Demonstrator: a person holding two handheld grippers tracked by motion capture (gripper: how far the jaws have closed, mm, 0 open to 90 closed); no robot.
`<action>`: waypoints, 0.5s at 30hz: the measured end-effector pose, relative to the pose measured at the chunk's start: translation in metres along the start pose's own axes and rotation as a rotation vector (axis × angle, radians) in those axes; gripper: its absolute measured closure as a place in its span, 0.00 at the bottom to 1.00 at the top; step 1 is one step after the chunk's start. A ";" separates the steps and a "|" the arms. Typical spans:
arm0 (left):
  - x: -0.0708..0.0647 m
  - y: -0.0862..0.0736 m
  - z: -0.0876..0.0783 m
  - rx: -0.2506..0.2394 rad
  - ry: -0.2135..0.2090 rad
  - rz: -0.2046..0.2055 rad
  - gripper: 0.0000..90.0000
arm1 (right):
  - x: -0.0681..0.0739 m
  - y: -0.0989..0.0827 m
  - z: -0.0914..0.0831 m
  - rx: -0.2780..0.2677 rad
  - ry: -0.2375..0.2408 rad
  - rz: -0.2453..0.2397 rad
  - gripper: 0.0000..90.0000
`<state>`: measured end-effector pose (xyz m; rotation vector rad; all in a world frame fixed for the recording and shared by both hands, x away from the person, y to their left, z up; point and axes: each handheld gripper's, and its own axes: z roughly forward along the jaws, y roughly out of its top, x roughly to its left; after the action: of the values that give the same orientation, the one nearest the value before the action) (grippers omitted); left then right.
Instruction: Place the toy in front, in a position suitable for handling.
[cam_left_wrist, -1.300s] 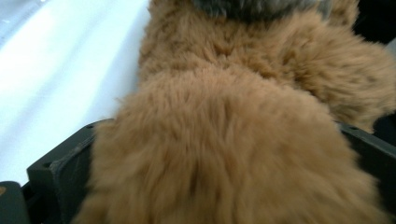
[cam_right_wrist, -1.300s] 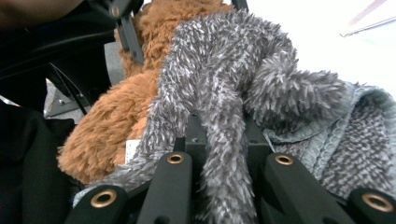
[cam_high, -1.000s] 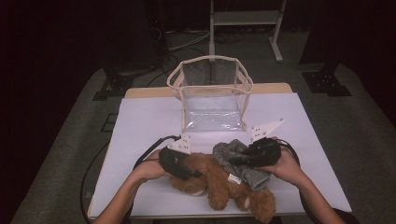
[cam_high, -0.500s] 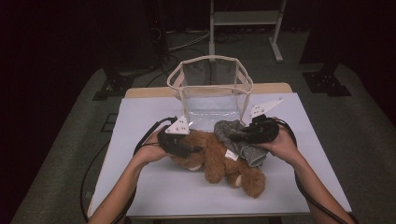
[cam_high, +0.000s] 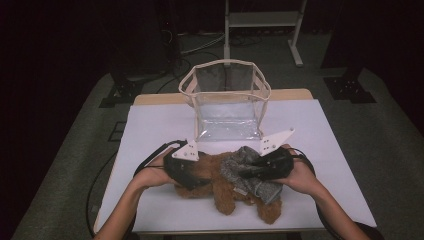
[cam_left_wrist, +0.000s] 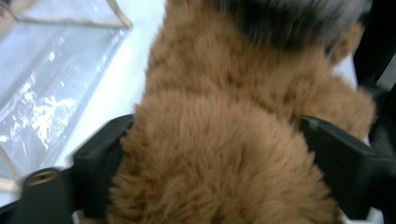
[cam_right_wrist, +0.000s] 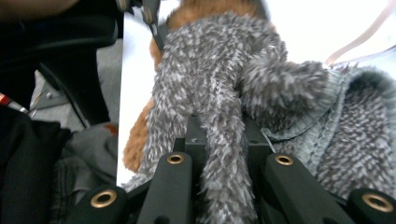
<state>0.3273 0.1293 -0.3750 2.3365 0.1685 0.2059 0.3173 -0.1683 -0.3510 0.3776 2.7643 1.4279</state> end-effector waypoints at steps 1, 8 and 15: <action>-0.002 -0.001 0.000 -0.004 0.000 0.006 0.20 | 0.000 0.001 -0.004 -0.012 -0.014 0.007 0.85; -0.006 0.002 -0.008 0.001 0.001 0.024 0.21 | -0.018 -0.001 -0.018 -0.039 -0.092 0.058 0.85; -0.008 0.022 0.001 -0.007 -0.033 0.065 0.18 | -0.005 -0.009 -0.006 -0.027 -0.008 0.046 0.85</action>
<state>0.3205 0.1116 -0.3610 2.3392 0.0759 0.2000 0.3191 -0.1792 -0.3552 0.4478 2.7451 1.4681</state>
